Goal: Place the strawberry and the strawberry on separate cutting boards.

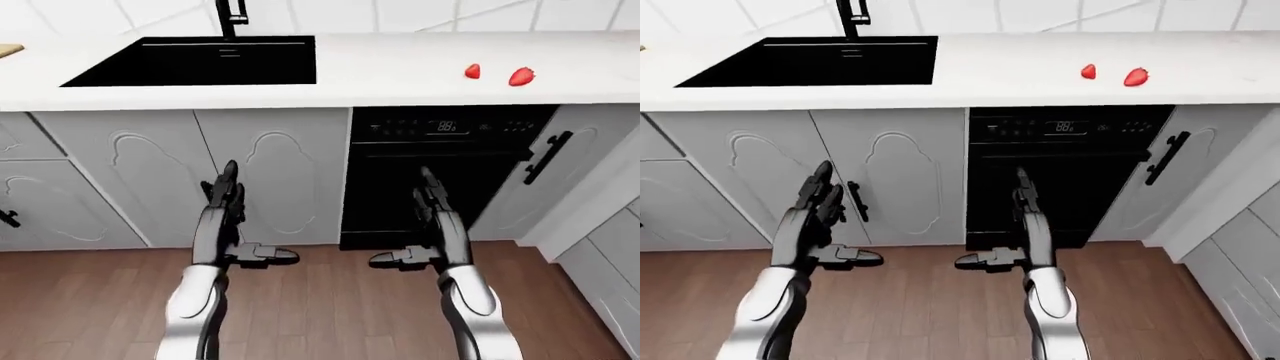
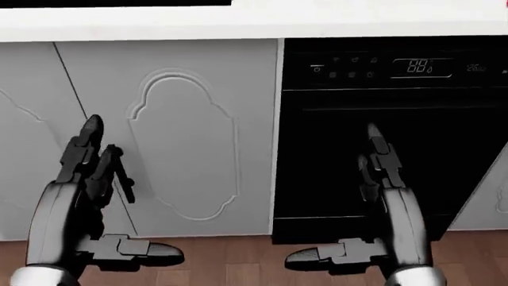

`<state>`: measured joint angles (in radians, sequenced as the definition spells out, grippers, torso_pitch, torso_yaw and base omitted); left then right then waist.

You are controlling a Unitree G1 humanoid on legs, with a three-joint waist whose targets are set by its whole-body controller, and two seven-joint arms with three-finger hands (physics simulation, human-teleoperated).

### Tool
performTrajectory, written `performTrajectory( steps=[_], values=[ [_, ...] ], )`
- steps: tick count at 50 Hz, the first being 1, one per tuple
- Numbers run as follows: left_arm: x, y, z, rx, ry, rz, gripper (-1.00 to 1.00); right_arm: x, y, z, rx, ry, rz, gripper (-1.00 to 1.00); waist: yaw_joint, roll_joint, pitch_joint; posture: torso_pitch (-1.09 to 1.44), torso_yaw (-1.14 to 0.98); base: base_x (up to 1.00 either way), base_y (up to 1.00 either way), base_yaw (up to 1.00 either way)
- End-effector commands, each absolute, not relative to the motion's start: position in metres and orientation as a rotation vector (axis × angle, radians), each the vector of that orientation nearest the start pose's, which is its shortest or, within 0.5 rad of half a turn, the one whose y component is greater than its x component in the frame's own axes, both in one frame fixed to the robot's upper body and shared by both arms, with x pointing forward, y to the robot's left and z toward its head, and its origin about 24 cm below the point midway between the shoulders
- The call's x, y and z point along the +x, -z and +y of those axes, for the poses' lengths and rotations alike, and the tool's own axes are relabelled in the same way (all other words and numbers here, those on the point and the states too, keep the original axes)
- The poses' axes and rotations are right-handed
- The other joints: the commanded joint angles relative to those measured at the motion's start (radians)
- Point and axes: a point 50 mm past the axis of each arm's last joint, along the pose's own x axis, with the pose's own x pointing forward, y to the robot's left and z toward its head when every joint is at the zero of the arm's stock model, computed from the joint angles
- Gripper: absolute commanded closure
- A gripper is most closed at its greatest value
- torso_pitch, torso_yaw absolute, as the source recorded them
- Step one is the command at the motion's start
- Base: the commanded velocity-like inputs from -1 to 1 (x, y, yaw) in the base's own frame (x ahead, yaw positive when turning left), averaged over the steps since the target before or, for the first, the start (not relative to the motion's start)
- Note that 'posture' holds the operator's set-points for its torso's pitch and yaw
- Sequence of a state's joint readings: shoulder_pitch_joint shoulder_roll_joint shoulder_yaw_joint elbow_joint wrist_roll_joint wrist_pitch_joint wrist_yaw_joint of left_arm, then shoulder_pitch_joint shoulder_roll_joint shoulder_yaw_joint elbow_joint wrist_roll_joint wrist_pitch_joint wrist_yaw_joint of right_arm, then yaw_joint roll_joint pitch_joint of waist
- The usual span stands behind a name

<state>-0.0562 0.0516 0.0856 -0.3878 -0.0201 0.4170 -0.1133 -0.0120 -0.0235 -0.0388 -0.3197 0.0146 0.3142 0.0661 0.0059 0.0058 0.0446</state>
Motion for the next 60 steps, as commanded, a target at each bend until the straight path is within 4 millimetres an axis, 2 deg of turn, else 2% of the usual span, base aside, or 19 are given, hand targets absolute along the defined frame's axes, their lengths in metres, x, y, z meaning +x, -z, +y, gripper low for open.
performTrajectory(
  steps=[1,4,6,7,11,15,17,29,33,39,44,45,46,48,50,55,57,58,60],
  values=[
    [0.255,-0.12,0.167,0.038,0.052,-0.114,-1.0,0.252,-0.107,-0.153,-0.011,-0.057,-0.112,-1.0,0.002,0.001,-0.01,0.0,0.0,0.0,-0.72,0.0],
    [0.253,-0.121,0.169,0.037,0.05,-0.115,-1.0,0.25,-0.11,-0.152,-0.012,-0.06,-0.119,-1.0,0.002,0.027,-0.008,0.0,0.0,0.0,-0.73,0.0],
    [0.252,-0.124,0.169,0.037,0.05,-0.119,-1.0,0.249,-0.112,-0.152,-0.01,-0.06,-0.122,-1.0,0.007,0.075,-0.027,0.0,0.0,0.0,-0.73,0.0],
    [0.252,-0.125,0.169,0.038,0.05,-0.119,-1.0,0.248,-0.112,-0.152,-0.01,-0.06,-0.124,-1.0,0.024,0.039,-0.011,0.0,0.0,0.0,-0.73,0.0],
    [0.252,-0.126,0.165,0.035,0.063,-0.118,-1.0,0.247,-0.115,-0.154,-0.01,-0.057,-0.129,-1.0,0.02,0.061,-0.039,0.0,0.0,0.0,-0.73,0.0],
    [0.252,-0.127,0.165,0.033,0.063,-0.119,-1.0,0.245,-0.117,-0.155,-0.011,-0.054,-0.135,-1.0,0.025,0.004,-0.018,0.0,0.0,0.0,-0.74,0.0],
    [0.253,-0.125,0.161,0.038,0.075,-0.114,-1.0,0.245,-0.117,-0.156,-0.011,-0.049,-0.137,-1.0,0.014,-0.097,-0.046,0.0,0.0,0.0,-0.74,0.0],
    [0.254,-0.118,0.16,0.036,0.077,-0.106,-1.0,0.241,-0.113,-0.158,-0.014,-0.045,-0.152,-1.0,0.004,0.039,0.0,0.0,0.0,0.0,-0.67,0.0],
    [0.255,-0.115,0.159,0.035,0.078,-0.104,-1.0,0.238,-0.116,-0.158,-0.004,-0.051,-0.169,-1.0,0.005,-0.042,-0.025,0.0,0.0,0.0,-0.1,0.0],
    [0.254,-0.119,0.158,0.028,0.083,-0.111,-1.0,0.233,-0.124,-0.161,-0.001,-0.037,-0.196,-1.0,0.009,0.026,-0.014,0.0,0.0,0.0,-0.55,0.0],
    [0.255,-0.137,0.16,0.04,0.083,-0.137,-1.0,0.23,-0.133,-0.165,-0.009,-0.017,-0.208,-1.0,-0.005,-0.008,-0.033,0.0,0.0,0.0,-0.09,0.0],
    [0.255,-0.142,0.16,0.041,0.086,-0.143,-1.0,0.23,-0.136,-0.164,-0.015,-0.015,-0.211,-1.0,0.004,-0.002,-0.043,0.0,0.0,0.27,-0.41,0.0],
    [0.256,-0.147,0.16,0.043,0.091,-0.149,-1.0,0.229,-0.139,-0.165,-0.019,-0.011,-0.215,-1.0,0.014,0.03,-0.021,0.0,0.0,0.48,-0.59,0.0],
    [0.26,-0.156,0.161,0.053,0.091,-0.158,-1.0,0.228,-0.147,-0.164,-0.03,-0.012,-0.223,-1.0,0.022,0.038,0.015,0.0,0.0,0.55,-0.63,0.0],
    [0.261,-0.164,0.163,0.052,0.091,-0.169,-1.0,0.227,-0.157,-0.166,-0.033,-0.005,-0.237,-1.0,0.034,0.047,-0.016,0.0,0.0,0.57,-0.62,0.0],
    [0.259,-0.163,0.163,0.045,0.091,-0.171,-1.0,0.225,-0.164,-0.166,-0.028,-0.002,-0.259,-1.0,0.076,-0.019,-0.013,0.0,0.0,0.66,-0.64,0.0],
    [0.26,-0.163,0.163,0.045,0.09,-0.171,-1.0,0.225,-0.164,-0.166,-0.026,0.001,-0.262,-1.0,0.061,-0.125,-0.042,0.0,0.0,0.71,-0.64,0.0],
    [0.26,-0.163,0.164,0.045,0.09,-0.172,-1.0,0.225,-0.164,-0.166,-0.026,0.002,-0.263,-1.0,0.057,-0.071,0.003,0.0,0.0,0.71,-0.63,0.0],
    [0.259,-0.161,0.164,0.046,0.091,-0.171,-1.0,0.224,-0.164,-0.166,-0.027,0.007,-0.266,-1.0,0.049,-0.064,-0.014,0.0,0.0,0.77,-0.32,0.0]
  ],
)
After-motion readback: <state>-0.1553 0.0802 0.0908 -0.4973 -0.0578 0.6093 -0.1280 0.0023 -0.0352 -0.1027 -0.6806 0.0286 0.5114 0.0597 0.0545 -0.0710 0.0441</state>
